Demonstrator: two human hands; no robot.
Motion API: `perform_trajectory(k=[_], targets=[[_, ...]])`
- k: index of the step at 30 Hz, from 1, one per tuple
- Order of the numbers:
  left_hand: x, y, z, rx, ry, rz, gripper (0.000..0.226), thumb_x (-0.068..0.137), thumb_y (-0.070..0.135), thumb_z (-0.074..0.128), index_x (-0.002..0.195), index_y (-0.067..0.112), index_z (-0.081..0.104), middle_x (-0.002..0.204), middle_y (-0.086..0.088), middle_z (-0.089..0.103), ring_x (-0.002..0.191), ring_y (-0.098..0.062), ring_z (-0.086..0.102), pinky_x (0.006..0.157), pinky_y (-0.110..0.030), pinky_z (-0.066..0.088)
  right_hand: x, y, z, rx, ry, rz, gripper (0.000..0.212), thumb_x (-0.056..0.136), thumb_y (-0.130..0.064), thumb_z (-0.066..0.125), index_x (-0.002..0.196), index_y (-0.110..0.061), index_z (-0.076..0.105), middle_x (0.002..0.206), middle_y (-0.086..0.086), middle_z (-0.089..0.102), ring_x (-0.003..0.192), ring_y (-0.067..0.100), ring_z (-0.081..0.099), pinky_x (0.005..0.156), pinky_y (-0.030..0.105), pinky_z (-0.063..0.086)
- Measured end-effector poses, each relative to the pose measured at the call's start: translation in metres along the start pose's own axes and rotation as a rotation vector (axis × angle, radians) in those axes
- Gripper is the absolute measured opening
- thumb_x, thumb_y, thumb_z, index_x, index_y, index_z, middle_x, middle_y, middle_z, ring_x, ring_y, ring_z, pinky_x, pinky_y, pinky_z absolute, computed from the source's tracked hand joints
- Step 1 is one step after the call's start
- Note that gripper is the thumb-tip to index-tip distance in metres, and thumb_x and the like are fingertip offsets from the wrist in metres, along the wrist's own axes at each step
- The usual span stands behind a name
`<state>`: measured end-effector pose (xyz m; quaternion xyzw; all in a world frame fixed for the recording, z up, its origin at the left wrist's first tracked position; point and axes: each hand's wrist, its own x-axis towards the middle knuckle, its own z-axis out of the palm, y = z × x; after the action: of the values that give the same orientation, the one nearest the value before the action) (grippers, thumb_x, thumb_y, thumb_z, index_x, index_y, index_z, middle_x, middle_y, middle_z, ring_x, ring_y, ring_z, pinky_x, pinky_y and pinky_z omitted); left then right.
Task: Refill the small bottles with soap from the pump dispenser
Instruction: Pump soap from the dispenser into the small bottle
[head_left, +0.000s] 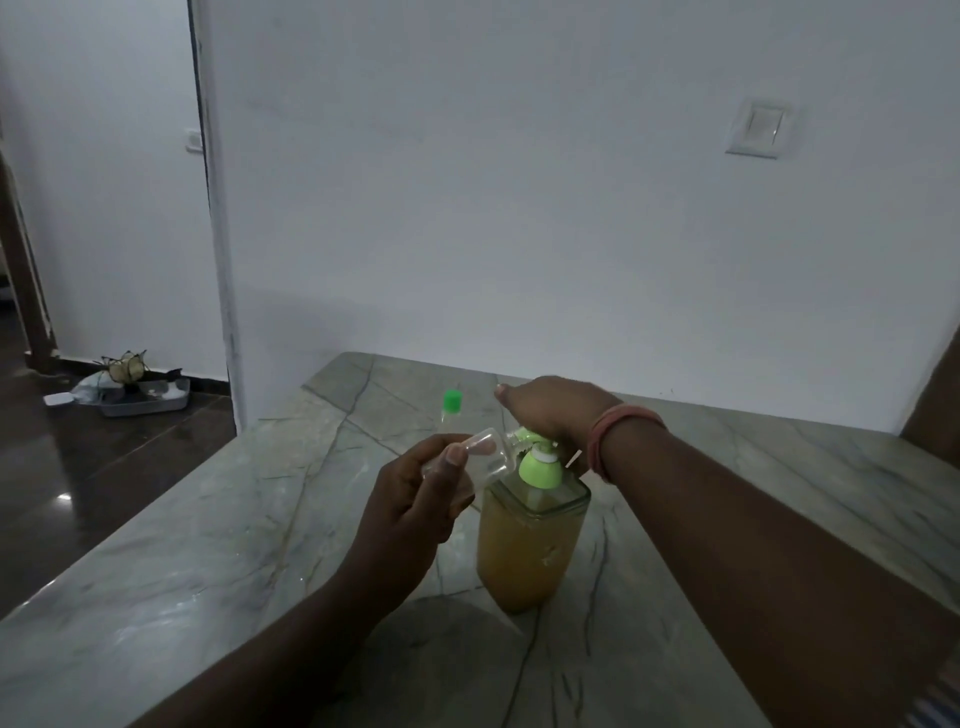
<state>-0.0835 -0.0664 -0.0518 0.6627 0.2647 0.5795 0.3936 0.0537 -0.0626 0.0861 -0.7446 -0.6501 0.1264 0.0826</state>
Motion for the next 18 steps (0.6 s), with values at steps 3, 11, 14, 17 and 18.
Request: perform_trajectory(k=[3,11,14,17,18], targets=[[0.0005,-0.0028,0.0001,-0.006,0.003,0.003,0.044,0.091,0.054,0.043,0.108,0.024,0.069,0.067,-0.007,0.058,0.053,-0.009,0.048,0.045,-0.019,0.038,0.0034,0.0012,0.0030,-0.009,0.019,-0.007,0.050,0.108,-0.031,0.020,0.145,-0.004,0.042,0.149,0.018,0.043,0.134,0.031,0.045,0.109,0.037,0.037],[-0.0004,-0.0019,-0.0005,-0.013,0.012,0.004,0.043,0.092,0.055,0.043,0.107,0.027,0.072,0.066,-0.016,0.051,0.052,-0.015,0.045,0.044,-0.021,0.036,0.0023,-0.0006,0.0024,-0.017,0.021,-0.011,0.049,0.108,-0.030,0.021,0.146,-0.004,0.039,0.150,0.018,0.041,0.135,0.031,0.043,0.107,0.036,0.036],[-0.0008,-0.0024,-0.0010,-0.012,0.009,0.006,0.046,0.093,0.054,0.042,0.109,0.023,0.072,0.065,-0.015,0.052,0.052,-0.015,0.044,0.044,-0.022,0.035,0.0059,0.0015,0.0025,-0.011,0.026,-0.020,0.052,0.108,-0.035,0.021,0.147,-0.005,0.039,0.150,0.018,0.041,0.136,0.031,0.043,0.108,0.036,0.035],[-0.0016,-0.0044,-0.0014,-0.003,0.012,-0.019,0.059,0.090,0.063,0.041,0.112,0.016,0.068,0.065,-0.003,0.057,0.052,-0.009,0.047,0.045,-0.019,0.036,0.0064,0.0059,0.0082,0.031,0.052,-0.011,0.046,0.108,-0.023,0.020,0.147,-0.007,0.038,0.146,0.022,0.045,0.132,0.035,0.045,0.106,0.039,0.038],[-0.0024,-0.0044,-0.0015,0.002,0.013,-0.025,0.066,0.089,0.070,0.040,0.113,0.016,0.068,0.065,-0.002,0.057,0.052,-0.008,0.048,0.046,-0.019,0.036,0.0058,0.0058,0.0095,0.046,0.060,-0.002,0.045,0.108,-0.021,0.020,0.147,-0.007,0.038,0.144,0.022,0.046,0.130,0.035,0.046,0.105,0.039,0.040]])
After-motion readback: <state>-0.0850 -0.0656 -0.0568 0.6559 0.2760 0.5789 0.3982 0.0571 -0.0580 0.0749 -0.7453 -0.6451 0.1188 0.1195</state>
